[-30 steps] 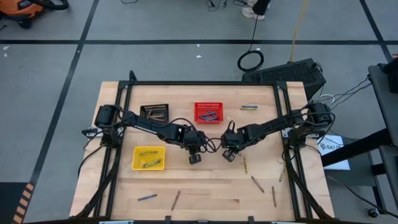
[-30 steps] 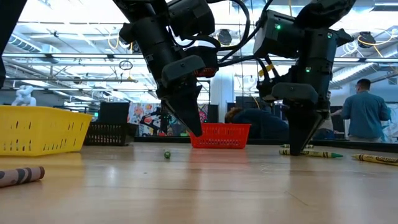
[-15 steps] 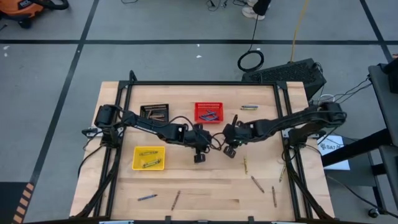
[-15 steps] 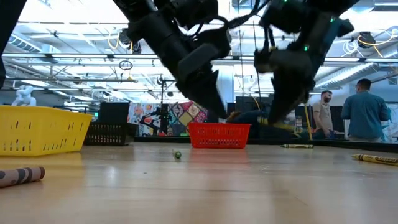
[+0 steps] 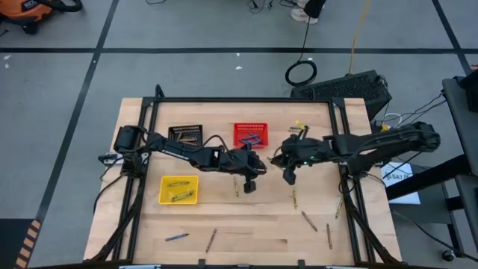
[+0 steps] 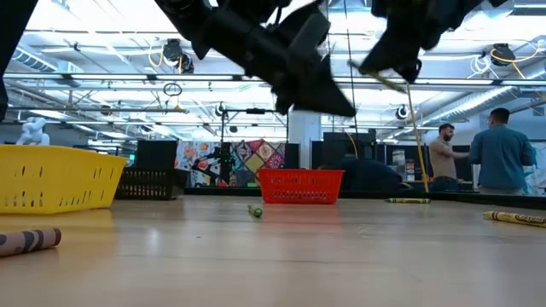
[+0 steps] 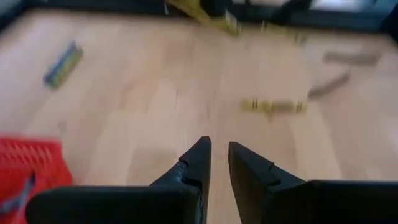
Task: Sort crayons
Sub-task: Put the green crayon into the yellow bin
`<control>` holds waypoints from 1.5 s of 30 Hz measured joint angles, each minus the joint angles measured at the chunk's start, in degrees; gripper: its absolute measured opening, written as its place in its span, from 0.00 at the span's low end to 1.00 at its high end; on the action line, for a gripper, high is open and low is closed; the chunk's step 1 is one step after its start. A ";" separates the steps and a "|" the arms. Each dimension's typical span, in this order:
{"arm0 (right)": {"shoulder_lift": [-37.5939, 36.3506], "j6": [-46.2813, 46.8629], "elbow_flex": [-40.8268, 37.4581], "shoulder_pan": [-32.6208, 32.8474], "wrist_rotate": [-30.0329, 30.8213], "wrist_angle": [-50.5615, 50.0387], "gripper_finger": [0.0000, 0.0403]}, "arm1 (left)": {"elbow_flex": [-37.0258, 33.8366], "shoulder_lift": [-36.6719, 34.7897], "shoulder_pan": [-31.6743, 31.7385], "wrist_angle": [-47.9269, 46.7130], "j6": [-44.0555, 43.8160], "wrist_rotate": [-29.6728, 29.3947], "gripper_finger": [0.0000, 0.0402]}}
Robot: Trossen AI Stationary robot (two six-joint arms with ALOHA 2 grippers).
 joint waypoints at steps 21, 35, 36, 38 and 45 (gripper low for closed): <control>-3.88 -3.79 0.00 2.46 -0.20 4.68 0.00 | 0.00 0.00 0.29 17.45 -5.19 7.52 0.16; -3.88 -3.77 0.00 2.46 -0.20 5.10 0.00 | 0.00 0.00 1.92 17.45 -13.60 7.40 0.16; -3.88 -3.77 0.00 2.46 -0.20 5.09 0.00 | 0.00 0.00 1.91 17.48 -13.60 7.37 0.16; -3.88 -3.77 0.00 2.45 -0.12 5.10 0.00 | 0.00 0.00 1.96 17.72 -13.60 7.40 0.16; -3.93 -3.77 0.00 2.45 0.02 5.34 0.00 | 0.00 0.04 2.31 18.89 -13.60 7.66 0.16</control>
